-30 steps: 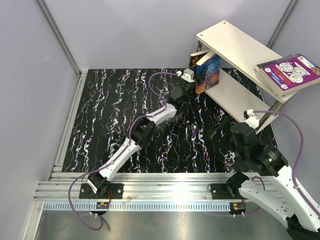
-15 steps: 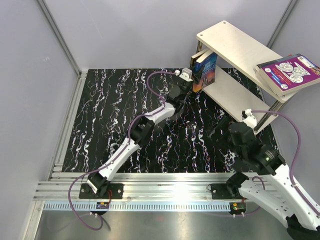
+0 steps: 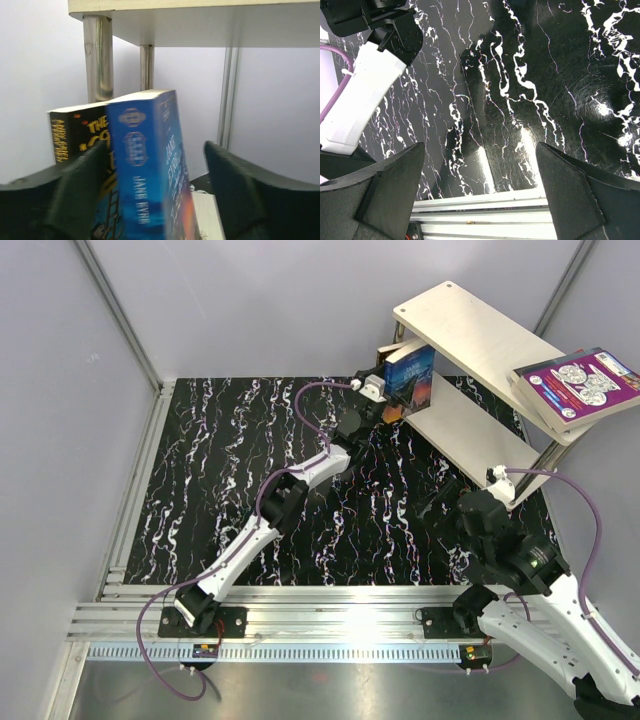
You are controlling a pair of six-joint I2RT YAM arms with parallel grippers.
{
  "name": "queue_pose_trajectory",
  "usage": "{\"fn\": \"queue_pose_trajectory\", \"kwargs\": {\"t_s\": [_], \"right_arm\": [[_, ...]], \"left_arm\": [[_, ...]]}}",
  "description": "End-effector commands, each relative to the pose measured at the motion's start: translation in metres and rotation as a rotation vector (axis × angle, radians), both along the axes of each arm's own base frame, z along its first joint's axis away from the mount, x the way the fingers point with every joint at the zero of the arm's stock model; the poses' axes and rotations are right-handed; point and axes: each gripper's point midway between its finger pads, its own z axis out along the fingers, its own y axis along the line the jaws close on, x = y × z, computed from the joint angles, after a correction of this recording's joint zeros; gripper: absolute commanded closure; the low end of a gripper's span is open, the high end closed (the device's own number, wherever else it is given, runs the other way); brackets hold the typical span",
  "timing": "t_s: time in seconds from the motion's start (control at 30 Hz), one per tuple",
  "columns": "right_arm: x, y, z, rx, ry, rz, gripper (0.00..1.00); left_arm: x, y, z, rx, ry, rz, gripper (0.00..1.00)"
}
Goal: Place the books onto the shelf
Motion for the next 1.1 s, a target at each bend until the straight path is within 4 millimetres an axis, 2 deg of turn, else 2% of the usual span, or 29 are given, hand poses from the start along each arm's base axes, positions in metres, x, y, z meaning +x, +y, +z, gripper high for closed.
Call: {"fn": "queue_pose_trajectory", "kwargs": {"t_s": [0.0,0.13,0.33,0.6,0.83,1.07], "right_arm": [[0.008,0.000,0.008,0.026,-0.037,-0.037,0.00],[0.008,0.000,0.009,0.027,-0.040,-0.037,0.00],[0.007,-0.002,0.010,0.032,-0.039,-0.049,0.00],[0.003,-0.007,0.008,0.048,-0.041,-0.072,0.00],[0.001,-0.010,0.005,0.040,-0.038,-0.074,0.00],[-0.001,-0.013,0.007,0.028,-0.043,-0.071,0.00]], "left_arm": [[0.004,0.021,0.022,-0.057,-0.064,0.052,0.11],[0.004,0.024,0.021,-0.071,-0.058,0.047,0.06],[0.001,0.022,0.022,-0.086,-0.058,0.020,0.06],[-0.007,0.013,0.018,-0.082,-0.053,-0.025,0.14],[-0.021,0.004,0.020,-0.099,-0.071,-0.048,0.14],[-0.028,0.014,0.024,-0.121,-0.081,-0.005,0.12]]}}
